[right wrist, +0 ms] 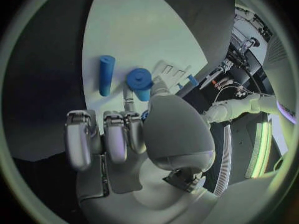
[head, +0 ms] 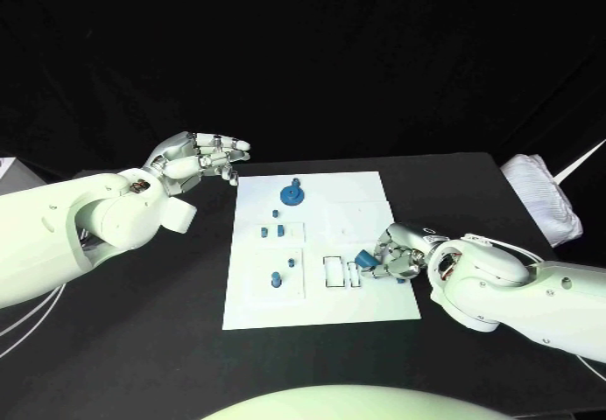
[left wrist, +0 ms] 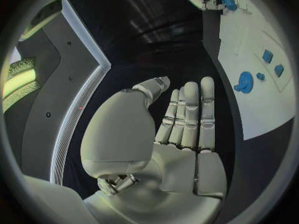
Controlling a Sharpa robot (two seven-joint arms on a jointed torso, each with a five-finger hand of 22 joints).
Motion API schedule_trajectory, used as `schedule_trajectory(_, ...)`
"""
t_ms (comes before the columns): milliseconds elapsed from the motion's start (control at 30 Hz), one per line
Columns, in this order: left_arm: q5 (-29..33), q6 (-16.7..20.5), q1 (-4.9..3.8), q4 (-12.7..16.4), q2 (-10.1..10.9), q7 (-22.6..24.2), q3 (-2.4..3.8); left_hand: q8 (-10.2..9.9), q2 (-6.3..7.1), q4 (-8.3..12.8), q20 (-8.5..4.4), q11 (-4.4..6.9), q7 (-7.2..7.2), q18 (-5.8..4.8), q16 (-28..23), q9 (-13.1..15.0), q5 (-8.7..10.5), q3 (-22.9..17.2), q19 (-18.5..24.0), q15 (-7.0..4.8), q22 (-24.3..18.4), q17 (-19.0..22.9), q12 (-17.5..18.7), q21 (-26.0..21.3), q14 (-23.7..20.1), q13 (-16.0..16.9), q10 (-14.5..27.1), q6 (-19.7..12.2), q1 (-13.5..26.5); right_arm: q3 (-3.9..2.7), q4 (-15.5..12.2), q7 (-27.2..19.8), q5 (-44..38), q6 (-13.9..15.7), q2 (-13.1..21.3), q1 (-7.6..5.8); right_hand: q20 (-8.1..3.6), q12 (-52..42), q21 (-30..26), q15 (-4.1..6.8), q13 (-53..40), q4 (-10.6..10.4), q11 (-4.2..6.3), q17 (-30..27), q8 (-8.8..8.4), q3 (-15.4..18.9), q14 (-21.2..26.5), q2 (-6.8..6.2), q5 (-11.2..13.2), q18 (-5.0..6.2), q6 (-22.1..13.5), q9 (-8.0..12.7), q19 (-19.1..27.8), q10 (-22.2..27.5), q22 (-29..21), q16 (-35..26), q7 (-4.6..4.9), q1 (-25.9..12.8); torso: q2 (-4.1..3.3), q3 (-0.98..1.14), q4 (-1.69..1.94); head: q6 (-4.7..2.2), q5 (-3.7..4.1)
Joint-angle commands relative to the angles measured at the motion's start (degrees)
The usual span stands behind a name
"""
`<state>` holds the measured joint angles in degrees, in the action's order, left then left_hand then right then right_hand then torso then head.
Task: Assemble the parts on the task board
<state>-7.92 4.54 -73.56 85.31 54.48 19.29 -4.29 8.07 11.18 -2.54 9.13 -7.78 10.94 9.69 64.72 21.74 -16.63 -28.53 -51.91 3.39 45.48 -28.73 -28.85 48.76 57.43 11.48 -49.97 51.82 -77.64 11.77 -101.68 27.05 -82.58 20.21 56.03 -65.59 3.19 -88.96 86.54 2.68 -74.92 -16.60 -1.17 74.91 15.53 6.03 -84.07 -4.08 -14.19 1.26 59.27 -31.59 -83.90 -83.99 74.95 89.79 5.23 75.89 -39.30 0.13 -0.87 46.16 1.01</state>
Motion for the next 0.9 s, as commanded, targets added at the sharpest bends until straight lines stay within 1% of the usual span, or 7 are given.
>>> schedule_trajectory(33, 0.3, -1.2, -0.01, 0.2, 0.0, 0.1, 0.03, 0.0, -0.38, -0.2, -0.09, 0.13, 0.02, 0.83, -0.3, 0.0, -0.14, 0.2, -0.3, 0.18, 0.0, 0.1, -0.3, -0.2, -0.4, 0.0, 0.2, 0.2, 0.3, 0.55, -0.2, 0.8, 1.2, -0.5, -0.3, 0.75, -0.53, 0.1, 0.6, 0.61, -13.6, 0.0, 0.76, 15.1, 0.27, -0.9, -5.9, 0.09, -2.2, -0.72, 0.6, 0.6, -5.5, -5.1, 14.3, 0.2, -0.5, 0.9, 0.05, 0.01, -0.06, -0.04, 0.01)
schedule_trajectory(200, 0.3, -1.2, -0.01, 0.2, 0.0, 0.0, 0.03, 0.0, -0.43, -0.2, -0.09, 0.14, 0.0, 0.84, -0.3, 0.0, -0.18, 0.2, -0.4, 0.17, -0.1, 0.1, -0.3, -0.2, -0.4, -0.1, 0.2, 0.2, 0.3, 0.51, -1.7, 0.4, 4.7, 3.5, 0.4, 0.72, -0.8, -0.1, 1.6, 0.94, -13.9, 0.0, 1.16, 15.1, 0.52, -2.4, -5.9, -0.28, -6.4, -0.9, 1.4, 0.9, -5.7, -5.2, 14.6, 0.2, -0.95, 1.3, 0.04, -0.02, -0.06, -0.02, 0.17)
schedule_trajectory(367, 0.3, -1.3, -0.01, 0.1, -0.2, 0.0, 0.03, 0.0, -0.48, -0.2, -0.09, 0.16, -0.01, 0.84, -0.3, 0.0, -0.21, 0.1, -0.4, 0.16, -0.1, 0.1, -0.3, -0.2, -0.4, -0.1, 0.2, 0.2, 0.2, 0.28, -3.6, -1.2, 7.5, 8.0, 1.2, -0.19, -0.85, -0.3, 2.4, 0.99, -14.2, 0.0, 1.22, 15.1, 0.57, -2.6, -5.9, -0.41, -6.8, -1.07, 1.5, 1.0, -5.9, -5.4, 14.8, 0.2, -1.0, 1.3, 0.05, -0.04, 0.04, -0.18, 0.5)
schedule_trajectory(433, 0.3, -1.3, -0.01, 0.1, -0.2, -0.1, 0.03, 0.0, -0.48, -0.2, -0.09, 0.16, -0.01, 0.84, -0.3, 0.0, -0.21, 0.1, -0.4, 0.16, -0.1, 0.1, -0.3, -0.2, -0.4, -0.1, 0.2, 0.2, 0.2, 0.16, -4.2, -2.1, 8.4, 8.8, 1.4, -0.72, -0.86, -0.3, 2.6, 1.0, -14.2, -0.1, 1.23, 15.1, 0.59, -2.7, -5.9, -0.4, -6.8, -1.09, 1.6, 1.0, -5.9, -5.4, 14.8, 0.2, -1.02, 1.2, 0.03, -0.01, 0.04, -0.19, 0.5)
schedule_trajectory(533, 0.3, -1.4, -0.01, 0.1, -0.3, -0.1, 0.03, 0.0, -0.48, -0.2, -0.09, 0.16, -0.01, 0.84, -0.3, 0.0, -0.21, 0.1, -0.4, 0.16, -0.1, 0.1, -0.3, -0.2, -0.4, -0.1, 0.2, 0.2, 0.2, -0.11, -5.2, -3.0, 9.1, 8.9, 1.7, -1.43, -0.89, -0.2, 2.6, 1.03, -14.1, -0.1, 1.28, 15.1, 0.71, -2.9, -5.9, -0.35, -6.9, -1.09, 1.8, 1.0, -5.9, -5.4, 14.8, 0.2, -1.1, 1.1, 0.01, 0.05, 0.02, -0.3, 0.43)
schedule_trajectory(700, 0.3, -0.8, 0.0, 0.0, -0.4, 0.5, 0.03, 0.0, -0.68, -0.2, -0.11, 0.2, -0.02, 0.86, -0.3, 0.0, -0.29, 0.0, -0.4, 0.12, -0.1, 0.1, -0.4, -0.3, -0.4, 0.0, 0.1, 0.2, 0.1, -0.42, -6.2, -3.2, 9.0, 8.3, 1.8, -2.38, -0.94, -0.3, 2.8, 1.09, -14.2, -0.1, 1.38, 15.1, 0.85, -3.1, -5.9, -0.36, -6.9, -1.13, 2.1, 1.0, -6.0, -5.4, 14.9, 0.2, -1.23, 1.0, 0.0, -0.03, 0.04, -0.27, 0.37)
schedule_trajectory(900, 0.3, -0.7, 0.0, 0.1, -0.4, 0.7, 0.03, 0.0, -0.77, -0.2, -0.13, 0.23, -0.04, 0.87, -0.2, 0.0, -0.34, 0.0, -0.5, 0.09, -0.1, 0.1, -0.5, -0.3, -0.3, 0.0, 0.0, 0.2, 0.0, -0.51, -6.4, -2.6, 9.5, 6.3, 1.2, -2.76, -0.95, -0.3, 2.8, 1.11, -14.3, -0.1, 1.39, 15.1, 0.87, -3.1, -5.9, -0.35, -6.9, -1.14, 2.1, 1.0, -6.0, -5.5, 14.9, 0.2, -1.24, 1.0, -0.04, 0.03, -0.08, -0.15, 0.13)
